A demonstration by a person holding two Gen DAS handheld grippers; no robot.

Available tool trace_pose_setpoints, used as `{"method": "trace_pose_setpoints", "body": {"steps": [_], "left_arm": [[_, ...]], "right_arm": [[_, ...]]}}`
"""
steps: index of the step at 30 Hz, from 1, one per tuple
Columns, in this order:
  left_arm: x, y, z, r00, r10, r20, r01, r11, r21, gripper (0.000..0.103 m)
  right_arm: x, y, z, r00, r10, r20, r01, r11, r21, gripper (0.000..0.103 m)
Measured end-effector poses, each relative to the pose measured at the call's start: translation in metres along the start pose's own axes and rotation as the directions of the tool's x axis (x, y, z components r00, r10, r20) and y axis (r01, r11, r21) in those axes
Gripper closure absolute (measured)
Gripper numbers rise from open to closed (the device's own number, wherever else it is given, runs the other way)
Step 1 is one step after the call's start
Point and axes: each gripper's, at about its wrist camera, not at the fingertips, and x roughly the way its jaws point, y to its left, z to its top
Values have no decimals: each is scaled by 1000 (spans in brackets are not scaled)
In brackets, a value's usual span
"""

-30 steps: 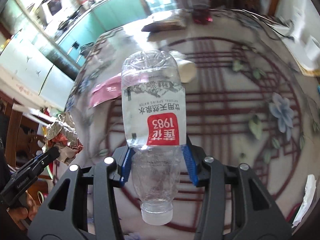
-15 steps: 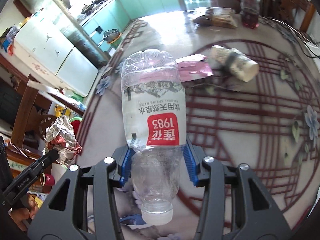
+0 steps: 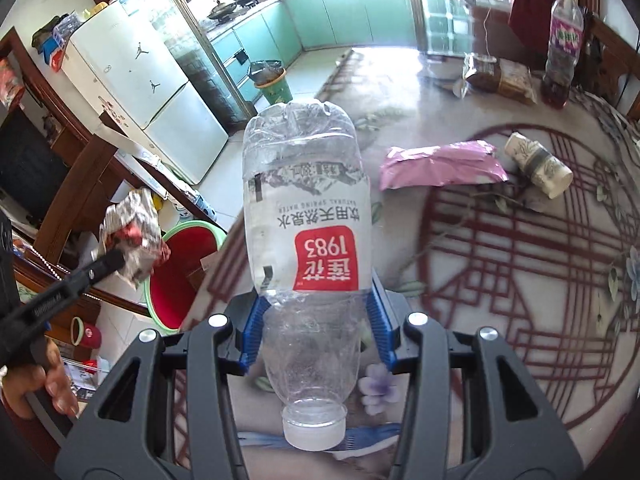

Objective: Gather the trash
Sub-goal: 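Carry the crumpled paper and water bottle over the red bucket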

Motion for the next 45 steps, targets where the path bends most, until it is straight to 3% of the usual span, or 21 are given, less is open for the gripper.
{"method": "trace_pose_setpoints", "body": {"steps": [9,19,23,33,45], "left_arm": [[-6,40,33,998,-59,8,58,995,75,84],[-9,86,48,997,-82,16,81,995,59,84],[-9,108,48,998,-64,12,63,997,42,83],[-1,172,49,1000,-14,-19,13,998,-55,83],[15,208,44,998,23,-62,-30,995,-99,82]], "right_arm": [[-3,52,-7,998,-52,29,50,996,68,59],[7,103,-7,996,-77,42,74,996,57,58],[16,127,-7,998,-54,27,53,998,37,59],[72,193,-12,991,89,-100,-89,996,3,59],[90,217,-8,987,90,-131,-93,996,-18,58]]}}
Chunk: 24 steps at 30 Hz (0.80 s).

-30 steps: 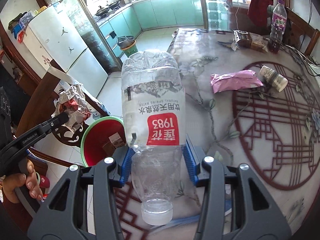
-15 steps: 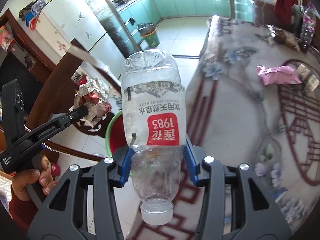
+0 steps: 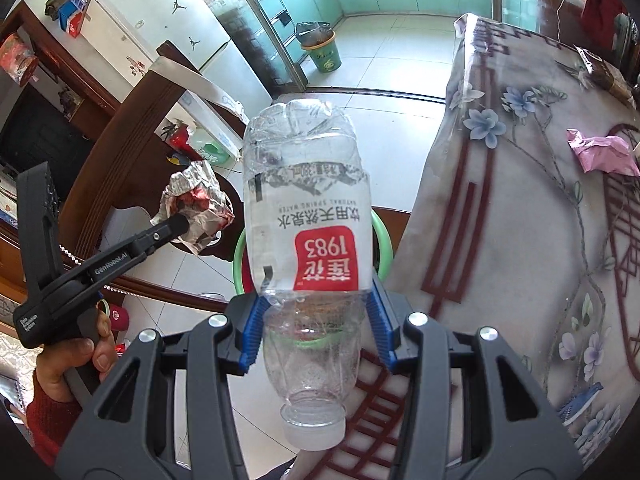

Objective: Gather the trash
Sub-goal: 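Carry the crumpled paper and water bottle over the red bucket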

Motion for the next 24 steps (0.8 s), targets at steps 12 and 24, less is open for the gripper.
{"method": "trace_pose_setpoints", "body": {"steps": [12,24], "left_arm": [[27,5,2,998,-4,-63,6,1000,24,81],[61,12,8,991,10,-134,-3,999,49,80]], "right_arm": [[10,13,7,1000,-7,-7,7,1000,-9,58],[36,20,17,999,-20,-40,20,1000,4,58]]}}
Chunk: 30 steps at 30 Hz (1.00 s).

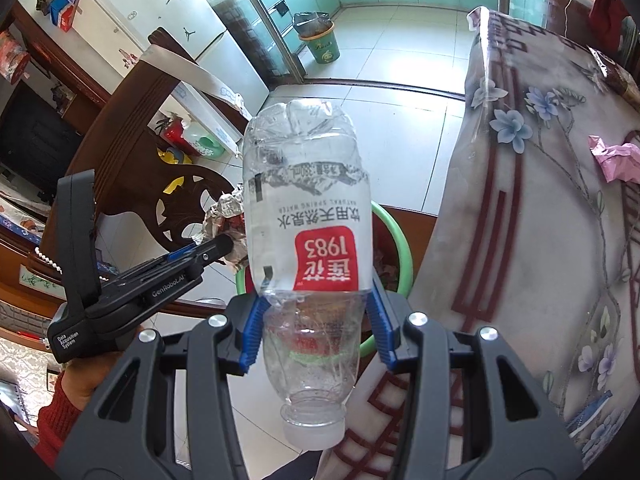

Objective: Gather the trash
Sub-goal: 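Carry the crumpled paper and water bottle over the red bucket, then open both grippers over the red bucket to drop paper and bottle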

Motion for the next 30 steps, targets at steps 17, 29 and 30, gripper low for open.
{"method": "trace_pose_setpoints", "body": {"steps": [17,29,30], "left_arm": [[41,21,7,997,19,-81,-22,999,-30,79],[35,20,14,997,50,-62,-53,998,-37,51],[34,20,15,997,49,-61,-51,998,-37,51]], "right_arm": [[28,7,11,999,-14,-53,14,1000,1,58],[8,3,13,1000,-6,-1,6,1000,1,37],[6,1,13,1000,-7,1,7,1000,6,33]]}}
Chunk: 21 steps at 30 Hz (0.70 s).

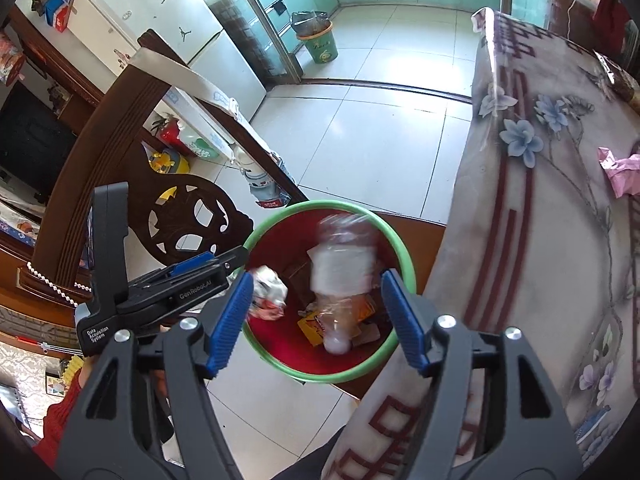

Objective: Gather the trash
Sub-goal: 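Open both grippers over the red bucket to drop paper and bottle, then grasp the pink wrapper with the left gripper while the right grasps the paper cup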

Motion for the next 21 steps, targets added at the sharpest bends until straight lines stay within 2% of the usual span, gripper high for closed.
{"method": "trace_pose_setpoints", "body": {"steps": [4,13,21], "left_arm": [[-12,-6,-4,1000,-26,2,26,1000,2,44],[-32,-48,-16,999,-41,26,39,996,85,40],[-43,-109,-35,998,-61,30,54,977,204,37]], "right_arm": [[-16,-12,-4,1000,17,2,-17,999,43,31],[-61,-44,-20,995,-45,85,37,996,84,29],[-83,-109,-46,991,-105,89,89,982,165,29]]}}
